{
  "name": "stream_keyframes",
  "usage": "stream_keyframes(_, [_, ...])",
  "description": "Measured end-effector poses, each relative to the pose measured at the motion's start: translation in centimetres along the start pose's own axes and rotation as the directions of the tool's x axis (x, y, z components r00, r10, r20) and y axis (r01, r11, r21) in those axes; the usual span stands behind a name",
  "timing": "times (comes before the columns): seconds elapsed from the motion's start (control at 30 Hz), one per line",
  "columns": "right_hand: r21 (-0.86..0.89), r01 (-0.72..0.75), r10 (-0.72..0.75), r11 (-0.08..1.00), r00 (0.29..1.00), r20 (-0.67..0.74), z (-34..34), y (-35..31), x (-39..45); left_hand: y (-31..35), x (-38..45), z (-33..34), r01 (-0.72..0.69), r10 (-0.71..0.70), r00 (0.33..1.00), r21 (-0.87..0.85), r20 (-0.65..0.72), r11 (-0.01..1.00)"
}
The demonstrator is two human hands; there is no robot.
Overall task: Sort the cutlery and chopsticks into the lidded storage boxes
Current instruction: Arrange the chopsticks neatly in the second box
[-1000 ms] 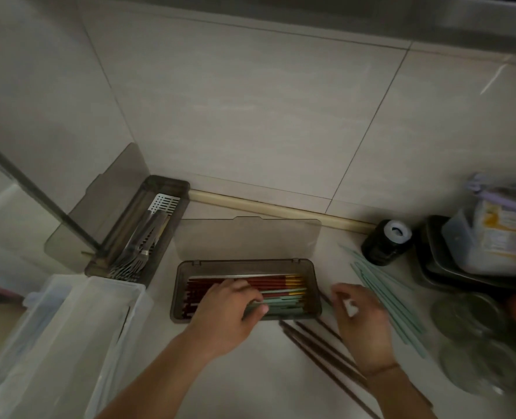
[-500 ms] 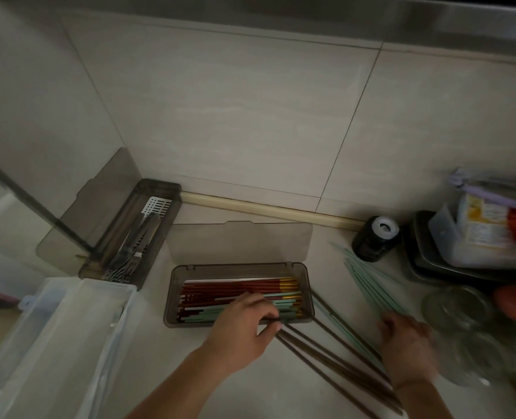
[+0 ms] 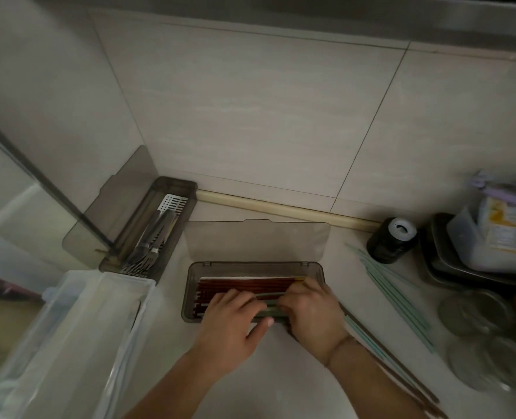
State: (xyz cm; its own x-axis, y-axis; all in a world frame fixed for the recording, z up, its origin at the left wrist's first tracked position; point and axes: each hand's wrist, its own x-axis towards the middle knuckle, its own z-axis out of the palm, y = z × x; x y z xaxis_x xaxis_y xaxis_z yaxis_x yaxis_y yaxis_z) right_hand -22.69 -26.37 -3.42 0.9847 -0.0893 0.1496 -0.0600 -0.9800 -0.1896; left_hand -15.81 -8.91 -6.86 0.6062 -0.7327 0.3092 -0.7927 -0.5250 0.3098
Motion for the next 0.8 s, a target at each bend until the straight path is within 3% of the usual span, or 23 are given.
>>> stream_keyframes(0.1, [0.136,0.018,-0.013,0.991,0.999,-0.042,0.2,0.7,-0.1,-0.2,-0.1,-0.2,0.016,-0.017,0.998,0.001,0.062,1.000])
stream_keyframes(0.17, [0.239,-0.103,0.148,0.965,0.973,-0.177,0.1,2.6,-1.6,-0.2,0.0,-0.4,0.025,-0.024,0.996,-0.013,0.081,1.000])
stream_keyframes(0.23, [0.327,-0.371,0.463,0.869,0.843,-0.275,0.1,5.9,-4.1,-0.2,0.1,-0.5,0.035,-0.032,0.996,-0.035,0.086,0.999])
stream_keyframes(0.3, [0.324,-0.640,0.714,0.697,0.660,-0.234,0.0,9.6,-6.9,0.0,0.0,-0.4,0.035,-0.031,0.997,-0.061,0.068,0.997])
stream_keyframes(0.4, [0.152,-0.831,0.842,0.536,0.538,-0.027,0.2,12.9,-9.7,0.8,-0.1,0.1,0.019,-0.016,1.000,-0.115,0.025,0.993])
stream_keyframes(0.53, [0.076,-0.813,0.815,0.577,0.579,0.015,0.6,13.4,-10.7,2.6,0.4,1.4,-0.080,0.077,0.997,-0.163,-0.026,0.983])
stream_keyframes(0.7, [0.119,-0.791,0.796,0.600,0.606,0.017,0.5,13.6,-10.9,5.0,1.5,2.5,-0.201,0.198,0.980,-0.192,-0.036,0.961])
stream_keyframes(0.8, [0.193,-0.663,0.689,0.724,0.711,-0.140,-0.6,12.3,-10.4,6.3,2.1,2.6,-0.256,0.247,0.966,-0.160,-0.075,0.953])
